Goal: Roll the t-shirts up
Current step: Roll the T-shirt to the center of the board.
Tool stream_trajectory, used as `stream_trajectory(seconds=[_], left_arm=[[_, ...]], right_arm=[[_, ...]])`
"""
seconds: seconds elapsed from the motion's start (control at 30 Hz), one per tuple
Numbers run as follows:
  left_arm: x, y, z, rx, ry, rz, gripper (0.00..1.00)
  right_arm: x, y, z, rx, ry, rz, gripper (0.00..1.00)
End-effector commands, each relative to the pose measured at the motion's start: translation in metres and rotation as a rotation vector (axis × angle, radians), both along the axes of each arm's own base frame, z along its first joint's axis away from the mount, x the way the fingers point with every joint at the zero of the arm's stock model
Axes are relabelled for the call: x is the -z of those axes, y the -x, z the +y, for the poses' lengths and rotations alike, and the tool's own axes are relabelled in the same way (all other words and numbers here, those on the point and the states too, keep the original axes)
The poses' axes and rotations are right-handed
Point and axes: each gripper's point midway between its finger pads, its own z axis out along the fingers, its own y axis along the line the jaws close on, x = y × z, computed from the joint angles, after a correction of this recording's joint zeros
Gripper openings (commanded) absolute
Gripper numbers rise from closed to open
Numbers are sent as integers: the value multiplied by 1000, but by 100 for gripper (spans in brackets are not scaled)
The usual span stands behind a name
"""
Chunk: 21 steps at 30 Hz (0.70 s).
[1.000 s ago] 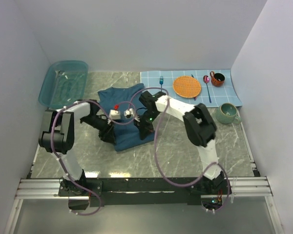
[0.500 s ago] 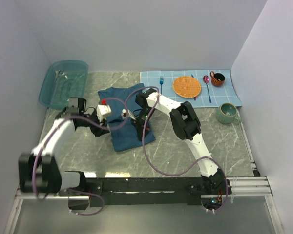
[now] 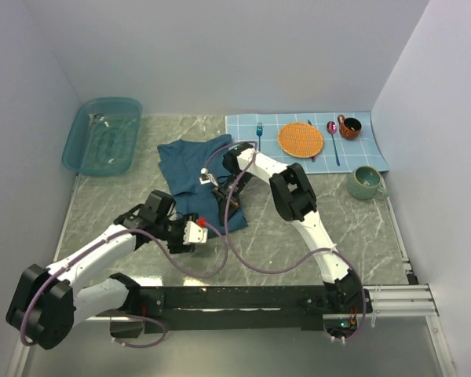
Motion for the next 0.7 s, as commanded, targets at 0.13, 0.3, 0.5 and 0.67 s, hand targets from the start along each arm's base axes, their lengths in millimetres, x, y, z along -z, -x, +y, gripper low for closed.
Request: stream_trajectory(seconds=[0.13,0.3,0.5,0.67], left_arm=[[22,-36,8,-56,-85,-197,66],[44,-38,18,-73,-170,-214,65],[73,-41,36,-152,-310,-128,33],[71,-34,31,-160,-296,-55,1]], right_arm=[[29,-14,-2,-10,3,-63,2],[31,-10,-4,-21,7,-58,2],[34,-9,-4,-8,15,-48,9],[20,-19,-8,36,-15,-72,40]])
